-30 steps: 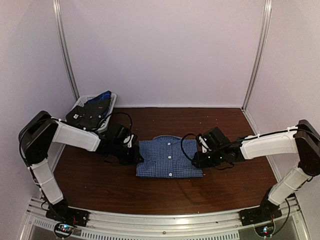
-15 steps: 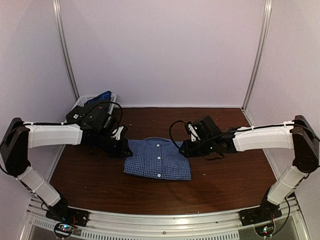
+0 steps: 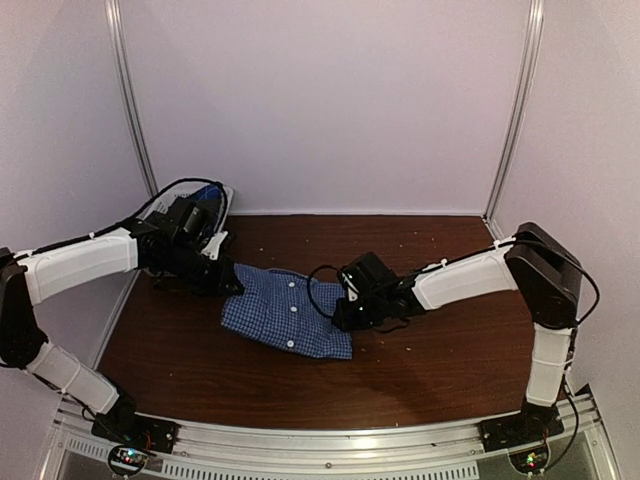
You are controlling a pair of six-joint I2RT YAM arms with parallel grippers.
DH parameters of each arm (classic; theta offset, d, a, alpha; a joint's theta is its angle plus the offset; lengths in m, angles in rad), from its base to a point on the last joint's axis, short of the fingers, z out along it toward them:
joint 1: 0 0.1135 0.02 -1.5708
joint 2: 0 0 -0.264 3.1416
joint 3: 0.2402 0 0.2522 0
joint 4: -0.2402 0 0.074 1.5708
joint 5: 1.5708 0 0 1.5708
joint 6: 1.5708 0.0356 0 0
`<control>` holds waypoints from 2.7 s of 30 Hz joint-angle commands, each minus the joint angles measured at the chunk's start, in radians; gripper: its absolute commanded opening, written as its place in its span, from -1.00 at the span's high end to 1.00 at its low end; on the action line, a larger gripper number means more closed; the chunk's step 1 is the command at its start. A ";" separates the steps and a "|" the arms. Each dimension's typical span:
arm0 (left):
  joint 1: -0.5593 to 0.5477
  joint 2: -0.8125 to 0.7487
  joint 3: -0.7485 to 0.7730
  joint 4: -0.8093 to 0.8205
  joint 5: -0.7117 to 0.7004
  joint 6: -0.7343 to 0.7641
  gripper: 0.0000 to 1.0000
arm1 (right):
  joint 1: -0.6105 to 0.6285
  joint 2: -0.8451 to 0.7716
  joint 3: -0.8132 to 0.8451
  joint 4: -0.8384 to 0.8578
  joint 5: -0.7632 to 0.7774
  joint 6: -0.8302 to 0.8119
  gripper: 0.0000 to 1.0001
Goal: Fold and stack the long sleeve shirts
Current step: Pick up the square-folded shirt from the center of the board, then turn over the square-folded shirt at the center of the board.
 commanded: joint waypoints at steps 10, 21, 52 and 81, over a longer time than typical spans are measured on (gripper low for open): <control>0.042 -0.044 0.065 -0.052 0.010 0.075 1.00 | 0.074 0.100 0.091 0.030 -0.021 0.041 0.53; 0.042 0.004 0.158 -0.056 0.046 0.100 1.00 | 0.096 0.175 0.134 0.060 -0.040 0.071 0.55; -0.050 0.241 0.355 0.124 0.149 -0.035 1.00 | -0.020 0.232 0.188 0.614 -0.380 0.246 0.42; -0.367 0.679 0.749 0.243 -0.037 -0.173 -0.25 | -0.354 -0.472 -0.405 0.096 -0.074 0.027 -0.11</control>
